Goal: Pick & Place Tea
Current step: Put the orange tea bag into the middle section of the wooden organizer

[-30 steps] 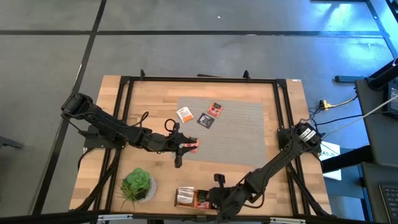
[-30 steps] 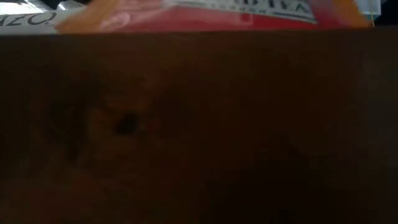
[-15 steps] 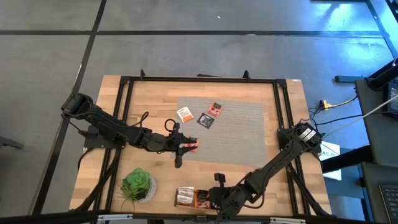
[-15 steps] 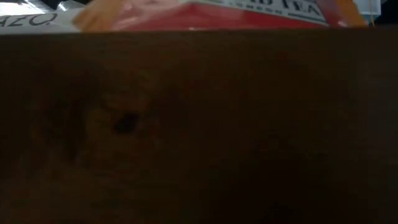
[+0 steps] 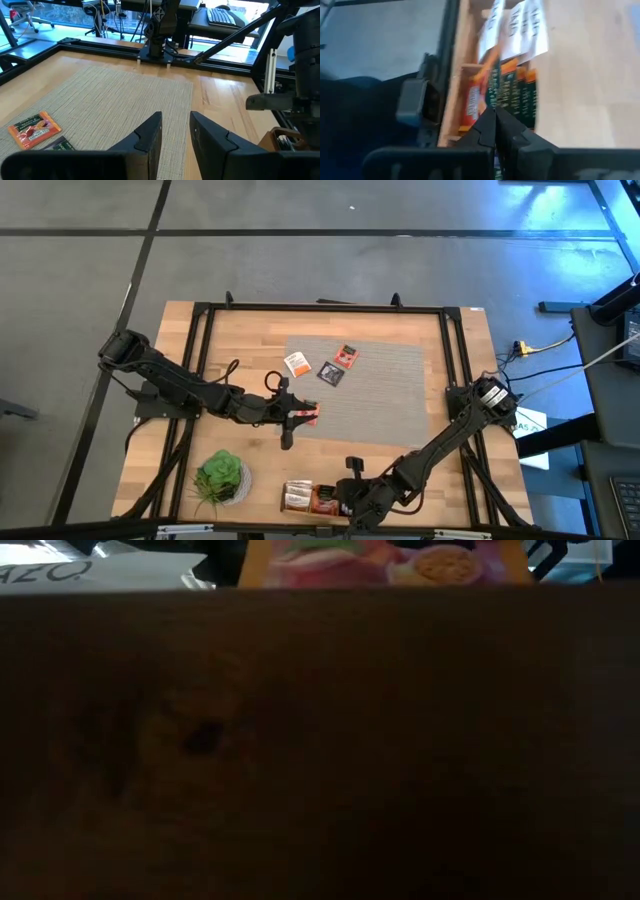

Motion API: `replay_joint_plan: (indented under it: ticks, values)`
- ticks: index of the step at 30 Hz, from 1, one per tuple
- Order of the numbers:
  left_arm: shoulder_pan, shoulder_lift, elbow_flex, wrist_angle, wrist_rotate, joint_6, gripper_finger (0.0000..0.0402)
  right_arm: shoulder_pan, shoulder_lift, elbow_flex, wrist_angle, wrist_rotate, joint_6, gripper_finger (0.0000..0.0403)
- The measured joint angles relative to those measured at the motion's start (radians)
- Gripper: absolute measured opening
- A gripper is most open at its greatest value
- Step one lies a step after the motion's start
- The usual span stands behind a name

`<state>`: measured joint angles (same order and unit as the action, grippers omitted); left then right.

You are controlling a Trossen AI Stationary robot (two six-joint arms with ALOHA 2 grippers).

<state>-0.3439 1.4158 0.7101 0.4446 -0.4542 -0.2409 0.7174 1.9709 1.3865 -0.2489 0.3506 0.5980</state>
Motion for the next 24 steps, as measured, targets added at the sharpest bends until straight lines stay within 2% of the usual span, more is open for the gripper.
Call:
replay_joint_plan:
  ticks: [3, 24]
  values:
    - [0.0, 0.0, 0.0, 0.0, 0.0, 0.0, 0.0097, 0.0, 0.0, 0.0, 0.016, -0.048, 0.0, 0.0006]
    - [0.0, 0.0, 0.0, -0.001, 0.0, 0.0, 0.0096, -0.004, 0.043, -0.002, 0.018, -0.099, 0.026, 0.0007]
